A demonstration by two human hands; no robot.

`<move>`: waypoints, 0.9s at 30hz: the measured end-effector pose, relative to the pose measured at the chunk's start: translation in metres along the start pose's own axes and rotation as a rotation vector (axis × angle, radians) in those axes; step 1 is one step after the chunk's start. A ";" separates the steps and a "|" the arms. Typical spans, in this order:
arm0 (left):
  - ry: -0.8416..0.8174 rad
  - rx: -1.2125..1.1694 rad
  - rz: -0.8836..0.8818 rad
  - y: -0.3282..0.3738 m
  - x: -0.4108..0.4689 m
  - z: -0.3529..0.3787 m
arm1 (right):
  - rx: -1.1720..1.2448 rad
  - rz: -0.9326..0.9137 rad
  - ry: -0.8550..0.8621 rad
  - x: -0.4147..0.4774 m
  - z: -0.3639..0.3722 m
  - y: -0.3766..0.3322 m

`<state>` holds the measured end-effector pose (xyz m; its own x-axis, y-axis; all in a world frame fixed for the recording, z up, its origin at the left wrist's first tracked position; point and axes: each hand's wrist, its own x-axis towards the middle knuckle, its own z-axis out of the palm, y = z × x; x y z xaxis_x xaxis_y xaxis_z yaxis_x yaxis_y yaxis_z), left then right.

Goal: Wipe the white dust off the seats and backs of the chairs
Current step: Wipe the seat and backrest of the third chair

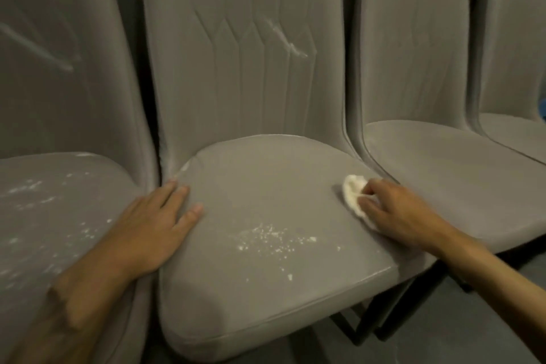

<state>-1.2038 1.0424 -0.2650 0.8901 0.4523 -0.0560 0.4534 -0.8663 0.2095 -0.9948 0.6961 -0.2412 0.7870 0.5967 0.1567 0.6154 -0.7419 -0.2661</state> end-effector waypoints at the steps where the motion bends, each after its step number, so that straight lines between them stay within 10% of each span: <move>1: 0.022 -0.007 0.006 -0.001 -0.005 0.001 | -0.018 0.084 0.023 0.000 -0.005 0.009; 10: 0.075 -0.022 0.060 -0.010 -0.039 0.004 | -0.004 -0.134 0.144 -0.036 0.022 -0.047; 16: 0.118 0.069 0.059 -0.020 -0.069 0.015 | -0.031 0.106 0.197 -0.034 0.008 -0.017; 23: 0.164 -0.021 0.039 -0.007 -0.070 0.011 | 0.009 -0.179 0.152 -0.042 0.030 -0.071; 27: 0.174 -0.031 0.045 -0.005 -0.072 0.009 | 0.009 0.008 0.158 -0.035 0.014 -0.027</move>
<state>-1.2697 1.0121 -0.2711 0.8868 0.4455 0.1233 0.4094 -0.8808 0.2379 -1.0399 0.6998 -0.2524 0.7891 0.5349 0.3021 0.6095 -0.7432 -0.2761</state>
